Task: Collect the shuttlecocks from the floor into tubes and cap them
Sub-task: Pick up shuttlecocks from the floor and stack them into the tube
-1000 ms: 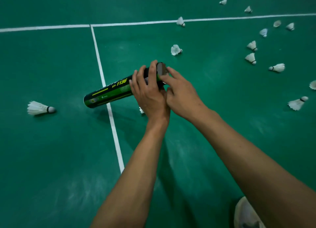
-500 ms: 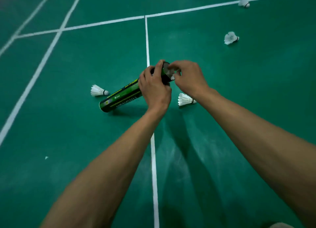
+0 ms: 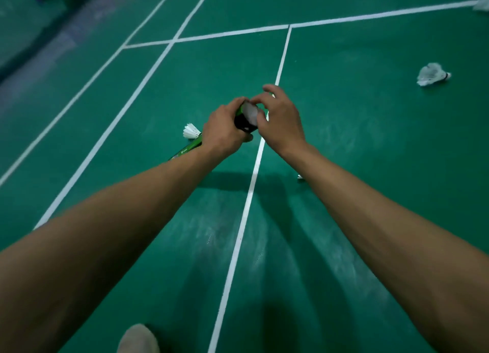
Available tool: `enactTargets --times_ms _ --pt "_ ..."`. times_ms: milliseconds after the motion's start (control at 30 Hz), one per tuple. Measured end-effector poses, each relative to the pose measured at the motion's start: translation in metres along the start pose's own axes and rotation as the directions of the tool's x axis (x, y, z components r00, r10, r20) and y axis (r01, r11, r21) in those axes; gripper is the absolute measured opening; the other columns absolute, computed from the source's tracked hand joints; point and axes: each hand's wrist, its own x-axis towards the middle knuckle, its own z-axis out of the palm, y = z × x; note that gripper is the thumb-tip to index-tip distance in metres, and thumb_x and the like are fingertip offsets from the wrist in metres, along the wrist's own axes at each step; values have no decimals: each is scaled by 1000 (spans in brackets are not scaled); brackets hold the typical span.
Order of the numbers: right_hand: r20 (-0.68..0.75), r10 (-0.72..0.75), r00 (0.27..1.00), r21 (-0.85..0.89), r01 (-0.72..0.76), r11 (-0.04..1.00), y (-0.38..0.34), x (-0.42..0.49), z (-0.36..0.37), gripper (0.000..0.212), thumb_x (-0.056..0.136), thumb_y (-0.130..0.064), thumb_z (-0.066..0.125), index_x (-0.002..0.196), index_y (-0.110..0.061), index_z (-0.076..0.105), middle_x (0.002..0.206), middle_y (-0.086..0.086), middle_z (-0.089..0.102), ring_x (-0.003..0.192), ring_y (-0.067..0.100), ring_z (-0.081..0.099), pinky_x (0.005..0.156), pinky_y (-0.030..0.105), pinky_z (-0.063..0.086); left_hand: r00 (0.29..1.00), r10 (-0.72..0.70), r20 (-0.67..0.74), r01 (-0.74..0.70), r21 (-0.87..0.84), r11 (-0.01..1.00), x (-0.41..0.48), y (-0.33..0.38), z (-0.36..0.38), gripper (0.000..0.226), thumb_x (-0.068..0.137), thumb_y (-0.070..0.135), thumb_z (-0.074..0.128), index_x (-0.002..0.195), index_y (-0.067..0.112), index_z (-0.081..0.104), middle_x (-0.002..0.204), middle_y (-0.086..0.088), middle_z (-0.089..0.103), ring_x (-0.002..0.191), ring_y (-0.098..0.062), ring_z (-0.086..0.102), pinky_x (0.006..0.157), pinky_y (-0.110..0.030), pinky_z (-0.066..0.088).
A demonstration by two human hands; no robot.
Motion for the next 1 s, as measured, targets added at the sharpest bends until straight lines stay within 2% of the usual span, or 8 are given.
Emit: enactTargets --times_ms 133,300,467,633,700,800,867,1000 --pt "161 66 985 -165 -39 985 35 -4 7 37 88 -9 57 114 -32 70 150 8 48 135 32 49 109 48 40 989 -64 136 62 18 998 11 -12 3 88 63 20 95 140 34 56 125 1 71 112 -25 67 97 -43 56" --pt "467 98 879 -422 124 898 54 -11 19 70 86 -12 60 150 -37 42 159 9 35 144 33 34 113 52 31 972 -46 229 11 152 988 15 -22 41 72 58 30 91 122 41 61 114 1 73 106 -29 68 89 -45 57" --pt "447 188 874 -542 98 835 73 -21 41 76 82 -12 61 150 -33 33 127 8 55 120 34 52 96 48 40 964 38 262 -80 152 985 29 -34 74 73 58 35 88 125 39 60 114 -10 69 106 -37 64 88 -47 56" --pt "284 268 921 -677 -5 736 81 -28 63 62 79 -6 60 136 -19 38 128 10 54 120 36 53 96 49 40 955 62 288 -104 132 986 34 -56 78 82 67 28 91 140 34 54 122 -15 57 108 -38 61 95 -48 53" --pt "253 463 849 -759 -123 639 85 -30 67 64 82 -7 58 141 -19 35 144 15 41 134 43 40 108 62 30 953 74 293 -119 138 983 36 -64 75 82 70 27 89 143 34 52 123 -14 56 110 -38 59 96 -47 52" --pt "302 682 666 -814 -191 548 97 -33 68 56 91 -7 48 144 -19 39 157 22 20 139 59 28 110 76 18 946 134 294 -176 123 977 35 -74 71 79 71 27 88 140 33 52 119 -12 61 107 -38 59 90 -45 52" --pt "329 706 627 -809 -199 553 103 -34 67 50 92 -7 45 141 -16 45 147 20 33 129 51 45 107 68 34 947 171 274 -209 117 971 35 -78 65 79 70 28 87 141 34 52 117 -11 64 106 -37 60 88 -44 51" --pt "329 646 689 -769 -201 606 114 -28 69 40 90 -3 48 129 -11 55 131 18 55 122 40 55 99 47 46 949 209 237 -225 44 973 45 -76 50 79 69 29 87 140 34 53 118 -9 66 106 -36 61 89 -48 53"
